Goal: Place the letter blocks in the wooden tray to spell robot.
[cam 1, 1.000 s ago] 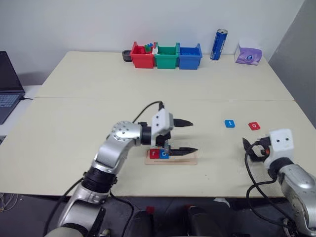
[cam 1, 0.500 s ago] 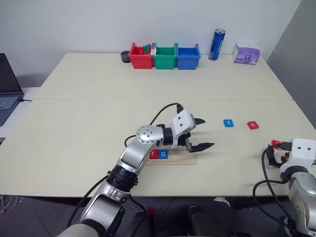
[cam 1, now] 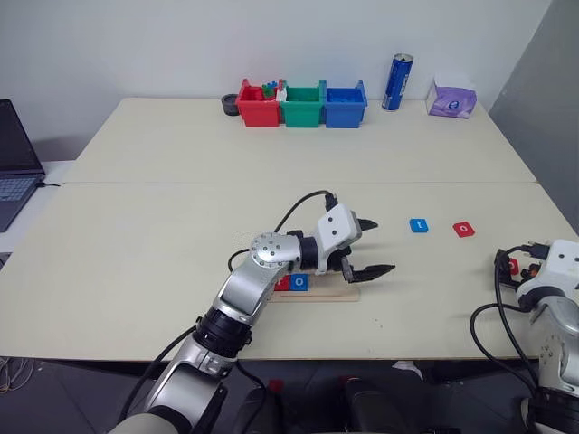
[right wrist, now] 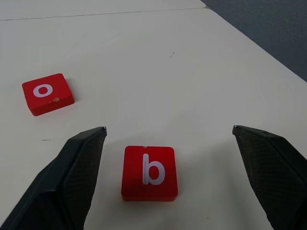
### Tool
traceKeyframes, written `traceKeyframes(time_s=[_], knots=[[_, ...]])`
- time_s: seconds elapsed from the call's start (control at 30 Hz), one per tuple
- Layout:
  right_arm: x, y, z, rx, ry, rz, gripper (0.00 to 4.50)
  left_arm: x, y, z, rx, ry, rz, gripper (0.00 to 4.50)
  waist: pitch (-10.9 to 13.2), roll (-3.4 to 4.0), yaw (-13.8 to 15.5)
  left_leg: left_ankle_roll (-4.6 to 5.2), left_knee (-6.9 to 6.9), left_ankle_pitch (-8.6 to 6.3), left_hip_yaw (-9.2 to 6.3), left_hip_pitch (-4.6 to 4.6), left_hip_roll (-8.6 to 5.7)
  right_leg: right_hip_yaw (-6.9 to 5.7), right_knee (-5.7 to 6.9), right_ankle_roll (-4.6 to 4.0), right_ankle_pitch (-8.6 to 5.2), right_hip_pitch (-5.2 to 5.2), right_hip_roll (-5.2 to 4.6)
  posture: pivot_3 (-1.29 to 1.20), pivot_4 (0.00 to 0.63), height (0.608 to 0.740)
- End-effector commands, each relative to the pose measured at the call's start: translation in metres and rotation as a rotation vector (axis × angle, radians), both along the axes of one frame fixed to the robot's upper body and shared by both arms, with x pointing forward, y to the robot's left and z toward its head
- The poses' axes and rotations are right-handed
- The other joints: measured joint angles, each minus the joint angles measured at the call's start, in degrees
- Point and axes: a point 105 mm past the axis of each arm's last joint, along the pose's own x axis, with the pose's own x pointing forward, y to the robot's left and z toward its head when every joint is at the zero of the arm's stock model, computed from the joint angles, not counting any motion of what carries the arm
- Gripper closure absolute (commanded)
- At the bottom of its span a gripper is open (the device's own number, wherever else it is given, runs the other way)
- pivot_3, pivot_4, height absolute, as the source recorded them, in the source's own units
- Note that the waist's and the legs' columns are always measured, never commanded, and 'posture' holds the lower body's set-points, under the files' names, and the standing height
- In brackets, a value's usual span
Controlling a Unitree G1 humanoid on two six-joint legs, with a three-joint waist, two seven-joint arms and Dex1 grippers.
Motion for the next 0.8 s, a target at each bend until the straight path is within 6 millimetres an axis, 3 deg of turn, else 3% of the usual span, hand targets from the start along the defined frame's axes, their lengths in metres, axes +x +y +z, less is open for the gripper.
traceKeyframes(time_s=[0.03, 0.27, 0.47, 0.6, 0.8], knots=[[0.0, 0.001, -0.002, -0.024, 0.026, 0.006, 0.0, -0.001, 0.001, 0.012, -0.017, -0.044, -0.01, 0.02, 0.0, 0.0, 0.0, 0.0, 0.0, 0.0, 0.0, 0.0, 0.0, 0.0, 0.0, 0.0, 0.0, 0.0, 0.0, 0.0, 0.15, 0.74], [0.004, 0.012, -0.024, 0.014, 0.089, 0.035, 0.0, 0.004, 0.006, 0.012, 0.0, -0.057, 0.007, 0.02, 0.0, 0.0, -0.1, 0.0, 0.0, 0.0, 0.0, 0.01, 0.01, -0.01, 0.0, 0.0, 0.0, 0.0, 0.0, 0.0, 0.15, 0.74], [0.007, 0.005, -0.027, 0.022, 0.105, 0.004, 0.0, 0.005, 0.006, 0.014, -0.001, -0.064, 0.009, 0.02, 0.0, -0.02, -0.2, 0.0, 0.02, 0.0, 0.07, 0.06, 0.01, 0.0, 0.01, 0.03, 0.02, 0.02, 0.01, 0.0, 0.15, 0.74], [0.005, 0.007, -0.026, 0.047, 0.097, -0.017, 0.88, 0.007, 0.007, 0.014, 0.003, -0.07, 0.012, 0.0, 0.0, -0.02, -0.1, 0.0, 0.02, 0.0, 0.08, 0.08, 0.01, 0.0, 0.01, 0.05, 0.03, 0.03, 0.01, 0.0, 0.15, 0.74], [-0.006, 0.018, -0.024, 0.065, 0.106, -0.049, 3.03, 0.009, 0.01, 0.014, 0.01, -0.08, 0.015, 0.0, 0.0, -0.01, 0.3, 0.0, 0.02, 0.0, -0.03, -0.01, 0.01, -0.03, -0.03, 0.05, 0.03, 0.03, 0.0, 0.0, 0.15, 0.74]])
